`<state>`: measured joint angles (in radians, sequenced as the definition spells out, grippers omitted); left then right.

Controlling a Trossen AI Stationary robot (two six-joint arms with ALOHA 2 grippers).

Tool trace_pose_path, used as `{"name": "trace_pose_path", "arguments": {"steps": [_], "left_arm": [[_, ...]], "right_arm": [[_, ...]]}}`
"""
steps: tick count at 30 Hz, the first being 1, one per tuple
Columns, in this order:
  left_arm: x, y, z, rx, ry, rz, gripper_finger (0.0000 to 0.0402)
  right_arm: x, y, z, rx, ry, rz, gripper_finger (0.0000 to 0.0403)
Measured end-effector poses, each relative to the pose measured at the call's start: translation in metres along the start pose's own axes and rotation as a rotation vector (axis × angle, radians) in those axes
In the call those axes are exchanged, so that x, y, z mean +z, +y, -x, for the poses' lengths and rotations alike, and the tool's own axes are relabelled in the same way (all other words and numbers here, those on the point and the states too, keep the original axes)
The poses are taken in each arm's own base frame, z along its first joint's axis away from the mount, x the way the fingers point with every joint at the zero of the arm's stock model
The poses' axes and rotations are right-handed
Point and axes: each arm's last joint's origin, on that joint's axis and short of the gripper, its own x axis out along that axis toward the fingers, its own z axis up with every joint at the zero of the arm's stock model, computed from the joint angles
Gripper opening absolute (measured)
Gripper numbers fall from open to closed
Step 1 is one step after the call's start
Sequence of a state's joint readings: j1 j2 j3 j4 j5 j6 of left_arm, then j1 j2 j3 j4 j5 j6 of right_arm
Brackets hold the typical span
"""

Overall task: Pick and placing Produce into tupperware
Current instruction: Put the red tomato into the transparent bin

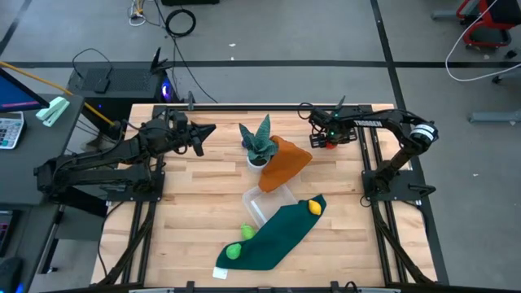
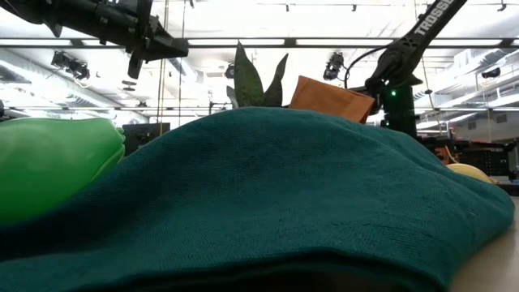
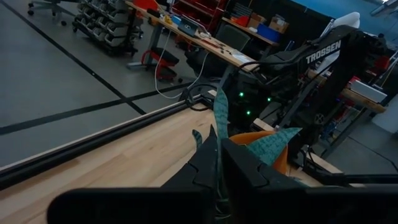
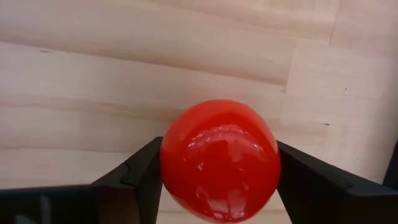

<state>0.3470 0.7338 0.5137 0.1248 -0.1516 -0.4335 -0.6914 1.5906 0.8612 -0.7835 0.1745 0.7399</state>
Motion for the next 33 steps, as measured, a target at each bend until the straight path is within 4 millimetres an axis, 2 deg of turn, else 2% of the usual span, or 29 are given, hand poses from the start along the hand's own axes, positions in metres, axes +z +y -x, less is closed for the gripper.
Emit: {"name": "trace_pose_path", "arguments": {"steps": [8, 18, 25, 33], "left_arm": [[0.000, 0.000, 0.000, 0.001, 0.003, -0.001, 0.0019], [0.000, 0.000, 0.000, 0.001, 0.003, -0.002, 0.0028], [0.000, 0.000, 0.000, 0.002, 0.003, -0.003, 0.0018], [0.000, 0.000, 0.000, 0.002, 0.003, -0.002, 0.0028]], "right_arm": [[0.000, -0.005, 0.020, 0.053, -0.064, -0.014, 0.0222], [-0.008, -0.018, 0.061, 0.199, -0.181, -0.038, 0.0221], [-0.025, -0.025, 0.095, 0.346, -0.260, -0.030, 0.0221], [-0.053, -0.028, 0.126, 0.520, -0.313, 0.007, 0.0221]]}}
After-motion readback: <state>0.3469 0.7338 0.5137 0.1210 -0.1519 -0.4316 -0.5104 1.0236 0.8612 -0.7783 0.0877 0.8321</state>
